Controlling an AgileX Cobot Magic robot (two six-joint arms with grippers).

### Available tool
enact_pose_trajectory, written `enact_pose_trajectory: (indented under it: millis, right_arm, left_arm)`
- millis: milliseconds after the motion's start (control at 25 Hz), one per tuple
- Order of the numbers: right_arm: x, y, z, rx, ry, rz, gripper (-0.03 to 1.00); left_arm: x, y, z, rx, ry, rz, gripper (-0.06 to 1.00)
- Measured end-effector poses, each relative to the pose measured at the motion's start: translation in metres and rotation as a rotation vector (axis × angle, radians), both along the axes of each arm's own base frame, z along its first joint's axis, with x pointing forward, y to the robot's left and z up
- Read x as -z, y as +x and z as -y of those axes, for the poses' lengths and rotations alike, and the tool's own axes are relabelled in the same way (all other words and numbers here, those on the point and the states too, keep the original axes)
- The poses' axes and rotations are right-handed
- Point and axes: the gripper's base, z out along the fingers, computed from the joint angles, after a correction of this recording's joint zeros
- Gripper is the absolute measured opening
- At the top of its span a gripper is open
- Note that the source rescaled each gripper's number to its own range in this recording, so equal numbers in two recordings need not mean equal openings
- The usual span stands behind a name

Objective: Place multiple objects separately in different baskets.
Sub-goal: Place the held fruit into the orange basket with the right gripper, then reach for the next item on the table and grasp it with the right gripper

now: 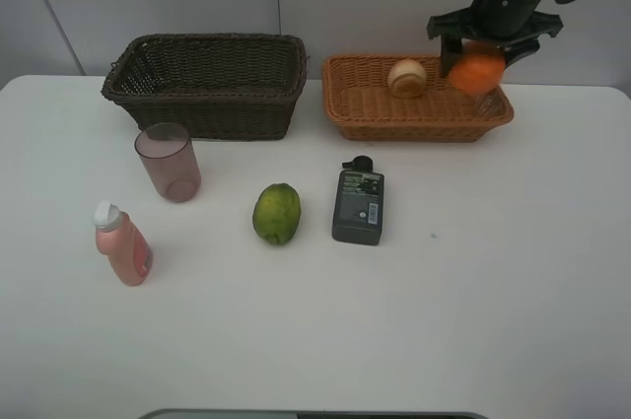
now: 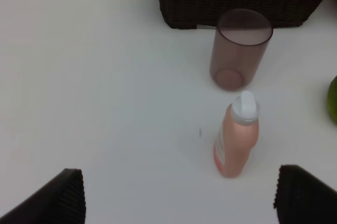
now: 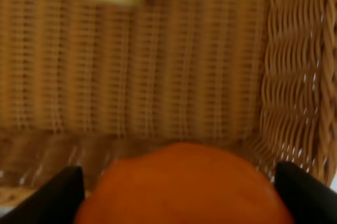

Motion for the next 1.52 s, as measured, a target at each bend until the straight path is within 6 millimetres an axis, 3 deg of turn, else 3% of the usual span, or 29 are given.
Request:
enact_pose_trajectory:
  millis: [560, 840, 880, 1040, 1120, 1320, 1520]
  right_arm:
    - [0.053, 0.026, -0.006, -0.024, 0.012, 0.043, 0.36]
    - [0.054, 0.028, -0.007, -0.028, 0.016, 0.060, 0.36]
    - [0.054, 0.027, -0.007, -0.029, 0.016, 0.060, 0.39]
    - [0.053, 0.028, -0.007, -0.036, 0.005, 0.067, 0.73]
    - [0.052, 0.028, -0.006, -0.038, 0.001, 0.071, 0.82]
    - [0.043, 0.024, -0.009, -0.043, -0.004, 0.065, 0.86]
    - [0.020, 0.009, -0.027, -0.075, -0.014, 0.036, 0.86]
  left_arm:
    - [0.000, 0.000, 0.000, 0.000, 0.000, 0.000, 0.93]
    - [0.000, 0.000, 0.000, 0.000, 0.000, 0.000, 0.93]
    - [0.000, 0.000, 0.000, 0.000, 0.000, 0.000, 0.93]
    - [0.000, 0.000, 0.000, 0.000, 0.000, 0.000, 0.93]
    - [0.000, 0.000, 0.000, 0.000, 0.000, 0.000, 0.93]
    - [0.000, 0.000, 0.000, 0.000, 0.000, 0.000, 0.93]
    - [0.000, 0.000, 0.000, 0.000, 0.000, 0.000, 0.93]
